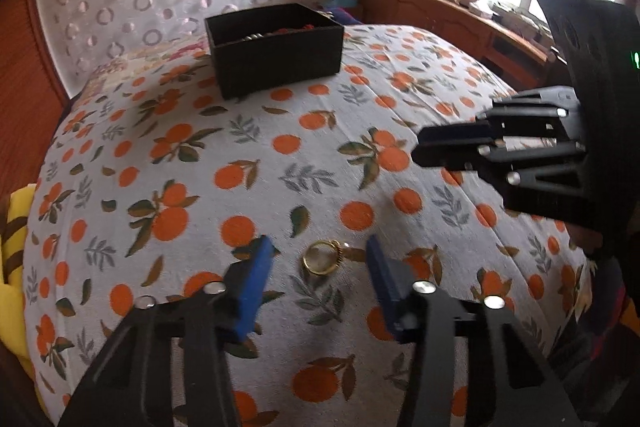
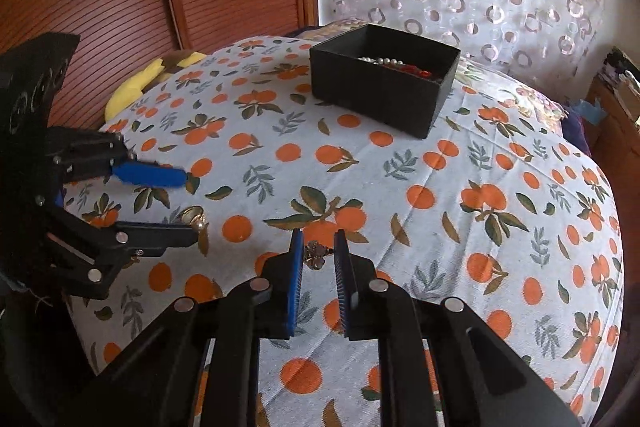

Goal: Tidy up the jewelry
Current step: 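Grasp the gold ring with the left tool while the right tool grasps a small earring, then drop the gold ring and earring into the black box while both tools open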

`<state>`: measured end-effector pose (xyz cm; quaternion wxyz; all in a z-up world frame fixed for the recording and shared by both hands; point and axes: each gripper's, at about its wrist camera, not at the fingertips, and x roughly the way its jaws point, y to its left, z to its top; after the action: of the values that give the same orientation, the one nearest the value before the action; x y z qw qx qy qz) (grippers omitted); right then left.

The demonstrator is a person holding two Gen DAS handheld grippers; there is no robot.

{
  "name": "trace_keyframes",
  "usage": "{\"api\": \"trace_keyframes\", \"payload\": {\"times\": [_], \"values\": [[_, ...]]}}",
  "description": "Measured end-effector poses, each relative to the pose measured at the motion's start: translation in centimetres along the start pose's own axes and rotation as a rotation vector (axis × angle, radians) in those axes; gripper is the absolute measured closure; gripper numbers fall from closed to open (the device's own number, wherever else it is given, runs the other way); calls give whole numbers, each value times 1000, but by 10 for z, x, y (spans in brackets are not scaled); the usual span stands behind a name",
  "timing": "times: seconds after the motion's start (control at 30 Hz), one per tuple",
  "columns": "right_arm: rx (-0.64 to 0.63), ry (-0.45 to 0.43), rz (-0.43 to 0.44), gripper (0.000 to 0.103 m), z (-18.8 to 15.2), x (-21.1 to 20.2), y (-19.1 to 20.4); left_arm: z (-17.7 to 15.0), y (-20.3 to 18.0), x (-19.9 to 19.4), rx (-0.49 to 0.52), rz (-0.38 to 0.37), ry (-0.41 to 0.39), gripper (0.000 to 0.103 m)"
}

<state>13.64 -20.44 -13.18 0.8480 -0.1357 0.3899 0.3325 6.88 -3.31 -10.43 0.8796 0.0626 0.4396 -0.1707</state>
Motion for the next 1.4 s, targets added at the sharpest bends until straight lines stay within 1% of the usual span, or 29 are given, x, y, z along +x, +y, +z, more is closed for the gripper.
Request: {"api": "trace_keyframes", "payload": {"times": [0.1, 0.23, 0.3, 0.37, 0.6, 0.73, 0.87, 1.13, 1.27, 1.4], "values": [[-2, -1, 4, 86, 0, 0, 0, -2, -2, 3, 10, 6, 6, 70], [-8, 0, 9, 86, 1, 1, 3, -2, -1, 2, 17, 9, 2, 74], [-9, 0, 11, 86, 1, 1, 4, -1, 0, 3, 22, 14, 0, 78], [-7, 0, 10, 86, 1, 1, 3, 0, 2, 3, 16, 10, -2, 81], [-3, 2, 9, 86, 0, 1, 2, 2, 5, 3, -2, 4, -13, 82], [1, -6, 10, 86, 5, 1, -3, 12, 8, 2, -11, 11, -32, 82], [2, -27, -2, 86, 17, 1, -12, 28, 16, 2, -25, 25, -61, 82], [13, -101, -28, 86, 60, 0, -39, 68, 36, 8, -50, 47, -111, 82], [15, -132, -46, 86, 85, 6, -54, 87, 44, 8, -57, 50, -138, 82], [19, -146, -61, 86, 105, 19, -67, 104, 50, 9, -56, 52, -162, 82]]}}
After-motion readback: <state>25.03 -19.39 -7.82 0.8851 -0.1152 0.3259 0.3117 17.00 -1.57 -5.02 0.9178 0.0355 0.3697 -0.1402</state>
